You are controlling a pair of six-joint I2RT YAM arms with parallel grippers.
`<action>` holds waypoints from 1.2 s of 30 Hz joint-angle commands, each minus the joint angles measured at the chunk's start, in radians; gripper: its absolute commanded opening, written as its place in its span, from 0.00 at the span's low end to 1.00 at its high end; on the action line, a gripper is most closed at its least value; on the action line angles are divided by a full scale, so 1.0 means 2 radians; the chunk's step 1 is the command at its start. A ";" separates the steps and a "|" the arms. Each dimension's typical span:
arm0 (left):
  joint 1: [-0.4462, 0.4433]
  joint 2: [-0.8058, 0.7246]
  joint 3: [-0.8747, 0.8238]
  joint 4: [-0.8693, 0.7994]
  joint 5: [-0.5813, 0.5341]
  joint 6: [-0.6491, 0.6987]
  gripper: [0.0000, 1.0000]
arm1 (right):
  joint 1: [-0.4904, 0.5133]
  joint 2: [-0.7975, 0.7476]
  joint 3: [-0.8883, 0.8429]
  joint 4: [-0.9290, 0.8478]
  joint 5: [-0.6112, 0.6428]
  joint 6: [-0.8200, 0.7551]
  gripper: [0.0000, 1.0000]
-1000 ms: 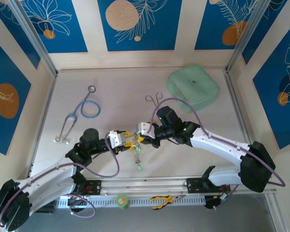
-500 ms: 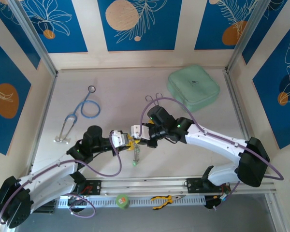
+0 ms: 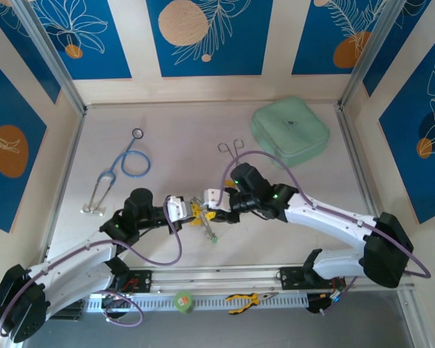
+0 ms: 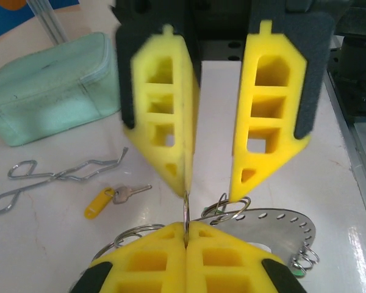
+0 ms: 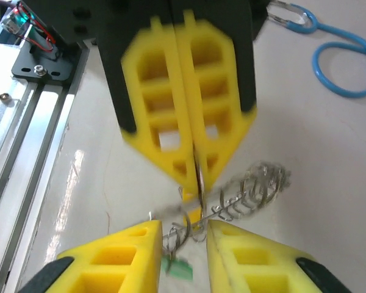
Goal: Put the keys on the keyring
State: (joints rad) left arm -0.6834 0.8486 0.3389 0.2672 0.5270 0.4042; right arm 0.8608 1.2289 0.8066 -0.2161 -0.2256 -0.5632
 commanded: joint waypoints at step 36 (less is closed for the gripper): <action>-0.009 -0.040 -0.011 -0.067 0.028 0.119 0.00 | -0.015 -0.026 -0.057 0.080 0.021 0.034 0.25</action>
State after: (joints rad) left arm -0.6888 0.7780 0.3035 0.2016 0.5106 0.6228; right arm 0.8299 1.1809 0.6975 -0.0383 -0.2108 -0.5106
